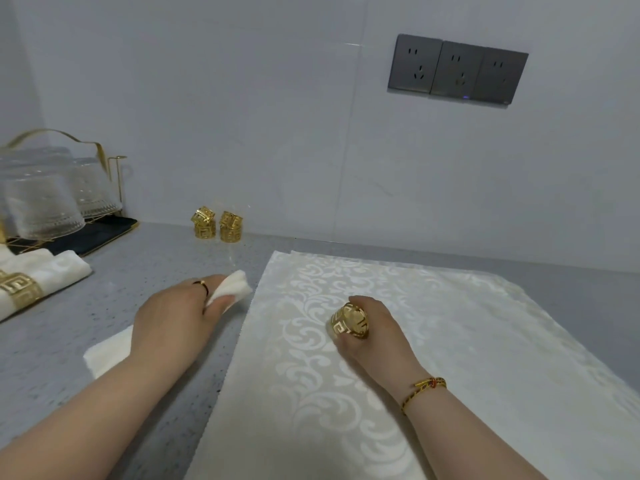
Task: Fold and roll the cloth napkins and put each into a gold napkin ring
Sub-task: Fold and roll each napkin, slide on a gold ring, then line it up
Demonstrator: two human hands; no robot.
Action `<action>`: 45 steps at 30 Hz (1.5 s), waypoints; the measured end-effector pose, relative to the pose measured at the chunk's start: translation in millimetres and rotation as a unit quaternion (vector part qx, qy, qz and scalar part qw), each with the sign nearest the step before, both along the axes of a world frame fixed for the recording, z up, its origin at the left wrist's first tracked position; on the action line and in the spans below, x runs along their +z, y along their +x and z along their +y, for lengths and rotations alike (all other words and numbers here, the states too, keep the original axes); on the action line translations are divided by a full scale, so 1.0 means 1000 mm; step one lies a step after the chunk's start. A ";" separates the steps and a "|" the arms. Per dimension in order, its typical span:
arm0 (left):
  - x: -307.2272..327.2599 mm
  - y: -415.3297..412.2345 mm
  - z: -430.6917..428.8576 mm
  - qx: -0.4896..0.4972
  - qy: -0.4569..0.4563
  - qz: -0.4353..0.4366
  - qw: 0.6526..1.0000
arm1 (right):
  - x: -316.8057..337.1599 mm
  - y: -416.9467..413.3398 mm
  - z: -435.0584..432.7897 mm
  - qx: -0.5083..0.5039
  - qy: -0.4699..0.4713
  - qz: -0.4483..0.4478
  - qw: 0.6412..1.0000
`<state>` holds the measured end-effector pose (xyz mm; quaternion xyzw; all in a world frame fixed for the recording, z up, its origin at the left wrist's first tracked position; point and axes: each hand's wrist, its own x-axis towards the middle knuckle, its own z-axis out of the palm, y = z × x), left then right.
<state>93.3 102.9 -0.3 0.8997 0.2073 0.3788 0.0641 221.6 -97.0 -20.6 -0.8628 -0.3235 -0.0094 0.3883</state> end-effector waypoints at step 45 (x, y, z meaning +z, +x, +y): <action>-0.018 0.010 -0.080 -0.302 -0.302 0.128 0.895 | 0.000 -0.052 -0.025 0.113 0.195 0.244 0.943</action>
